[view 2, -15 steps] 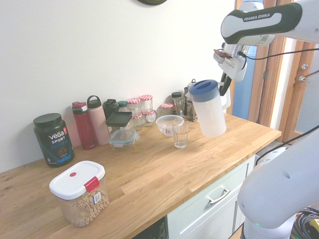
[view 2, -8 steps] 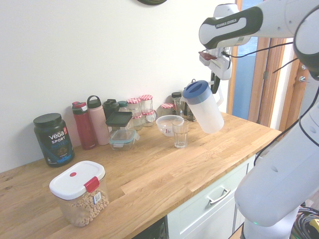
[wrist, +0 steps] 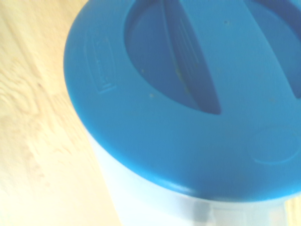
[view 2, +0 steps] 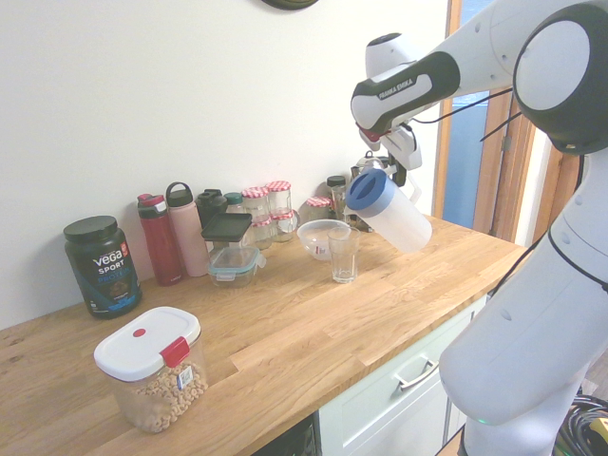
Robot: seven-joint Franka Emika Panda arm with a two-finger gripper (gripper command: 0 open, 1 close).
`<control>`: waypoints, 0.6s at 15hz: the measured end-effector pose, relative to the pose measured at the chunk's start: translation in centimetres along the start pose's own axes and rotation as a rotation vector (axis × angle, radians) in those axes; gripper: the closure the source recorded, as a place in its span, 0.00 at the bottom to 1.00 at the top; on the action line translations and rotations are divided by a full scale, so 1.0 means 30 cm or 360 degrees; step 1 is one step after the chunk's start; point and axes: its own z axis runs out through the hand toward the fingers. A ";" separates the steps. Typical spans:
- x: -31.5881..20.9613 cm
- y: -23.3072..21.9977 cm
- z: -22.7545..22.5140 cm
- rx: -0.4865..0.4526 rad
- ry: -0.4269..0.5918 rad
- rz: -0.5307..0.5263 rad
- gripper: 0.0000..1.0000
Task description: Pour me some water
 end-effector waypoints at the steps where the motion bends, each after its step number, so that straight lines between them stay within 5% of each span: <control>1: 0.019 -0.009 0.003 -0.0042 -0.0015 -0.0016 1.00; 9: 0.085 -0.063 0.030 -0.0304 -0.0129 -0.0185 1.00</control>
